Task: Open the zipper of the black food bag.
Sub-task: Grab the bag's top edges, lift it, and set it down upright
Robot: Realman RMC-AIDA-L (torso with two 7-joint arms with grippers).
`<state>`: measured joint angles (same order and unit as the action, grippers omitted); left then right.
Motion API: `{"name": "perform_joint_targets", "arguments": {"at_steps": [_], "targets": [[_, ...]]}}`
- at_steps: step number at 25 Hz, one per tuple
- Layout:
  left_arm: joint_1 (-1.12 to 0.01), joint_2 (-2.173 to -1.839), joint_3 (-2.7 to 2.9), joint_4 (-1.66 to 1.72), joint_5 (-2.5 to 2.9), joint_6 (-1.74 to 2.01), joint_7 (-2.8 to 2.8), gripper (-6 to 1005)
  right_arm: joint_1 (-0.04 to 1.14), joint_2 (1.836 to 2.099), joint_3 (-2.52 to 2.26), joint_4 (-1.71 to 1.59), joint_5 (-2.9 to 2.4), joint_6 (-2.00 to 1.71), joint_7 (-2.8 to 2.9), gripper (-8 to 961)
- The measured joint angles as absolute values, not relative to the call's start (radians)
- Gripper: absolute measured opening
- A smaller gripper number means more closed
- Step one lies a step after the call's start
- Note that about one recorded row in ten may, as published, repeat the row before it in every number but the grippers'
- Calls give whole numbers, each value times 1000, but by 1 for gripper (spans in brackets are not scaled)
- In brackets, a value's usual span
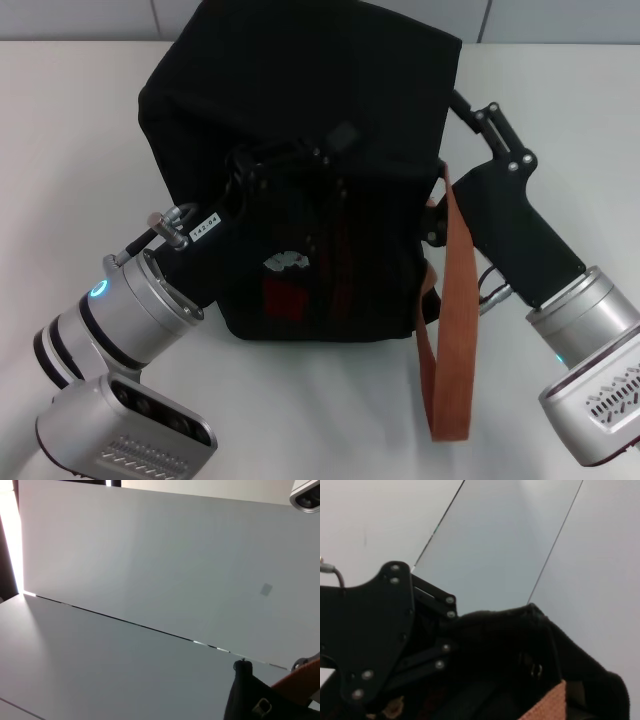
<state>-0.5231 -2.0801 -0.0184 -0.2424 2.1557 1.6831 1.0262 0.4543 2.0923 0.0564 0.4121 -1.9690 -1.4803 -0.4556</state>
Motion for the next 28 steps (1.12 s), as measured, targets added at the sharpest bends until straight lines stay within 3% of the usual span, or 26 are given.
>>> {"name": "perform_joint_targets", "arguments": {"at_steps": [11,17,22,28], "targets": [[-523,-2080,-18,-244,2157,1684,1026,84,453,2092,69,408,-1965,-1480,-471,834],[-519,-2080,-18,-244,2158,1688,1026,85,455,2092,69,406,-1970,-1472,-476,727],[-518,-2080,-17,-245,2158,1688,1026,84,457,2092,68,407,-1971,-1460,-491,494],[-517,-2080,-17,-245,2157,1689,1026,84,463,2092,69,410,-1971,-1441,-492,377]]}}
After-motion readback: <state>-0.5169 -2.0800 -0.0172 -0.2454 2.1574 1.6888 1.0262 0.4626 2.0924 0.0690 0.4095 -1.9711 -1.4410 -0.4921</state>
